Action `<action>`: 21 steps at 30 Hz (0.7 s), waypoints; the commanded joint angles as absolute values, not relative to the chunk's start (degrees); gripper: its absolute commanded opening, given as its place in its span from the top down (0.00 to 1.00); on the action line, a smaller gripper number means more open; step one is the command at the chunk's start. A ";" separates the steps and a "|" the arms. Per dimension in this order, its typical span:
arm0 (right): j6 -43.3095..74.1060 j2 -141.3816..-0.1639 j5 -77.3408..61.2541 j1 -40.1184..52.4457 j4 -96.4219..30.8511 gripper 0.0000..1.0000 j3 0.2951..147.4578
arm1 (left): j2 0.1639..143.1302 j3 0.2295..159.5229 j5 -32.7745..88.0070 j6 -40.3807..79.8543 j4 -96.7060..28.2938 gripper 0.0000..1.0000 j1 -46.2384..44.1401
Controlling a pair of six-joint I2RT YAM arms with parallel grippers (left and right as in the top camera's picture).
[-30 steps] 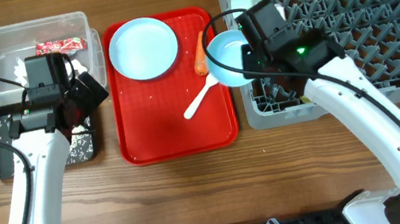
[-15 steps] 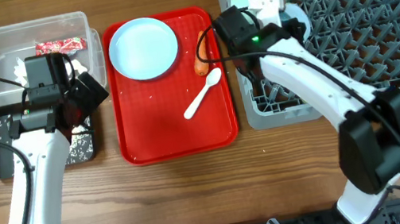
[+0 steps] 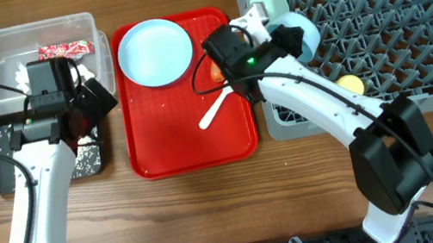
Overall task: Sort waste into correct bins and load items into the dishwasher rack
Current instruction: 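Carry the blue bowl into the rack and release it, then reach the right gripper to the light-blue plate and grasp its edge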
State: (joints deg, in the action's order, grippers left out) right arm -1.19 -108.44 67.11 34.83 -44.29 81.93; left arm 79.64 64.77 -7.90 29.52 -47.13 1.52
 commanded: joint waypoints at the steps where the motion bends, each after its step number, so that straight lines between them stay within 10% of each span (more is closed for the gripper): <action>1: -3.62 -109.30 60.86 36.16 -45.67 0.66 82.83 | 79.07 64.95 -8.86 30.50 -47.00 0.00 1.78; 5: -8.99 -109.30 51.59 37.60 -47.11 0.52 82.83 | 79.07 64.95 -8.86 30.50 -47.00 0.00 1.78; 9: -6.61 -108.84 50.94 38.61 -45.43 0.05 82.91 | 79.07 64.95 -8.86 30.50 -47.00 0.00 1.78; 15: -4.10 -103.74 40.62 38.63 -44.31 0.04 88.64 | 79.07 64.95 -8.86 30.50 -47.00 0.00 1.78; 21: -4.51 -98.70 -1.23 38.59 -45.23 0.01 90.30 | 79.07 64.95 -8.86 30.50 -47.00 0.00 1.78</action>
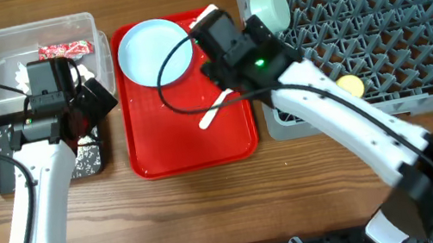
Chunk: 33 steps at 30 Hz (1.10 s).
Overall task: Sort waste into correct bins and load items into the dishwasher rack
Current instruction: 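Reach the right gripper to the light-blue plate and grasp its edge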
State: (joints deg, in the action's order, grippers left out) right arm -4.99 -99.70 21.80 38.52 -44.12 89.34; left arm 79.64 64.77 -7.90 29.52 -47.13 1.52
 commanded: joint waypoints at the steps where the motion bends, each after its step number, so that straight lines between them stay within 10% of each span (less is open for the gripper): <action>1: -4.32 -98.98 -3.25 38.54 -45.19 0.00 90.11 | 79.07 64.95 -8.86 30.50 -47.00 0.00 1.78; 8: 8.05 -99.24 -3.81 38.39 -38.46 0.02 88.79 | 79.07 64.95 -8.86 30.50 -47.00 0.00 1.78; 22: 35.86 -117.51 8.16 38.50 -19.94 0.49 88.79 | 79.07 64.95 -8.86 30.50 -47.00 0.00 1.78; 33: 40.71 -130.76 6.31 37.52 -12.73 0.57 88.82 | 79.07 64.95 -8.86 30.50 -47.00 0.00 1.78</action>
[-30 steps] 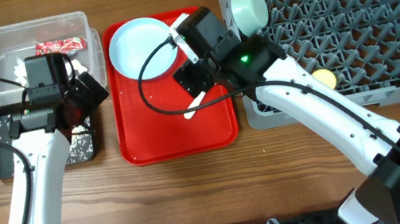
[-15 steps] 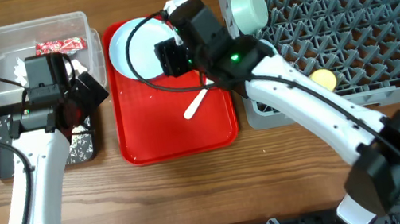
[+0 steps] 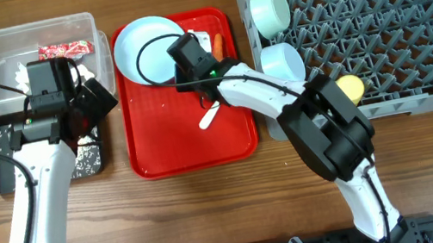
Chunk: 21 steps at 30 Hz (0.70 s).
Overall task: Sort waste into correct bins and load items into the dishwasher rack
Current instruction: 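Reach the right gripper to the light-blue plate and grasp its edge, then lift the light-blue plate and carry it into the rack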
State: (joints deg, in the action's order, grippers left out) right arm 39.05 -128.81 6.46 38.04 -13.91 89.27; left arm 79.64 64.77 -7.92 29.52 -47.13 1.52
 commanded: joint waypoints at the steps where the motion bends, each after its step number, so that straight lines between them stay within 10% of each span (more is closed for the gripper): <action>1: 40.80 -130.87 6.20 37.41 -12.25 0.58 88.82 | 79.07 64.95 -8.86 30.50 -47.00 0.00 1.78; 21: 40.80 -126.98 6.50 35.33 -8.71 0.59 88.86 | 79.07 64.95 -8.86 30.50 -47.00 0.00 1.78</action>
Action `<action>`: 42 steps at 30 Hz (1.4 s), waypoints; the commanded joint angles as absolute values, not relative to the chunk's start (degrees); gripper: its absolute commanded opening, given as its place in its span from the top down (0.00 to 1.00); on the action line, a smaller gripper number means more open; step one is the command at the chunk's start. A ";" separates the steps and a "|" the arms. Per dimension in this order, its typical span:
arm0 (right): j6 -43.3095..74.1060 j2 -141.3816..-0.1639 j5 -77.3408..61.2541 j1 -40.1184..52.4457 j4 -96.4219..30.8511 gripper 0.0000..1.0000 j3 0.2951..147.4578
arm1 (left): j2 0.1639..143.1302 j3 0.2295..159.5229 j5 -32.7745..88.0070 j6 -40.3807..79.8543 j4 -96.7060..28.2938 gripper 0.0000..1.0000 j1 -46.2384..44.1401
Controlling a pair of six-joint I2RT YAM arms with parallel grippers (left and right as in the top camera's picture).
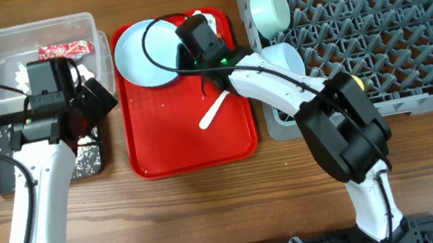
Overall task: Sort waste into correct bins and load items into the dishwasher rack
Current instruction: 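Lift the light-blue plate and carry it into the rack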
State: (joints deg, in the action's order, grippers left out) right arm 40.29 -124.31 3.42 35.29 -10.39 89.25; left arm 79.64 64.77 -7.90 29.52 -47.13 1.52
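Observation:
A pale blue plate (141, 55) lies at the far left corner of the red tray (190, 147). My right gripper (194, 22) hangs over the plate's right rim near the tray's far edge; its wrist hides the jaws. A white spoon (215, 111) rests mid-tray, just below the right arm. The grey dishwasher rack (402, 83) on the right holds a green cup (270, 8), a pale blue cup (287, 58) and a yellow item (357, 82). My left gripper (90, 102) hovers between the clear bin and the black tray (0, 160); whether it is open does not show.
In the clear bin lie a red wrapper (64, 50) and white crumpled paper (22, 75). The black tray holds crumpled foil (87, 159). The right arm's cable loops over the plate. Bare wooden table (213, 209) runs along the front.
My right gripper has moved a little toward the tray's far edge and right, now over the plate's right rim. The orange scrap seen beside it no longer shows. The left arm is unchanged.
My right gripper was at the rack's left edge by the cups, with an orange scrap on the tray. It then stood over the tray's far right, then beside the plate with the scrap near the far edge. The plate has shifted slightly left. The left arm stayed put.

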 commanded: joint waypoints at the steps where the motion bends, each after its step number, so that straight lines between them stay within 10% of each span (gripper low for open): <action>1: 41.91 -128.25 6.55 35.33 -7.60 0.59 88.86 | 79.07 64.95 -8.86 30.50 -47.00 0.00 1.78; 7: 42.61 -132.66 6.48 35.22 -5.58 0.60 88.88 | 79.07 64.95 -8.86 30.50 -47.00 0.00 1.78; 11: 42.54 -132.66 5.54 35.22 -7.86 0.86 88.88 | 79.07 64.95 -8.86 30.50 -47.00 0.00 1.78; 18: 39.83 -132.53 2.98 34.79 -28.21 0.96 96.86 | 79.07 64.95 -8.86 30.50 -47.00 0.00 1.78; 28: 18.90 -106.78 3.36 26.39 -40.42 0.96 105.23 | 79.07 64.95 -8.86 30.50 -47.00 0.00 1.78; 42: 6.55 -93.51 38.98 20.21 -52.75 0.96 105.21 | 79.07 64.95 -8.86 30.50 -47.00 0.00 1.78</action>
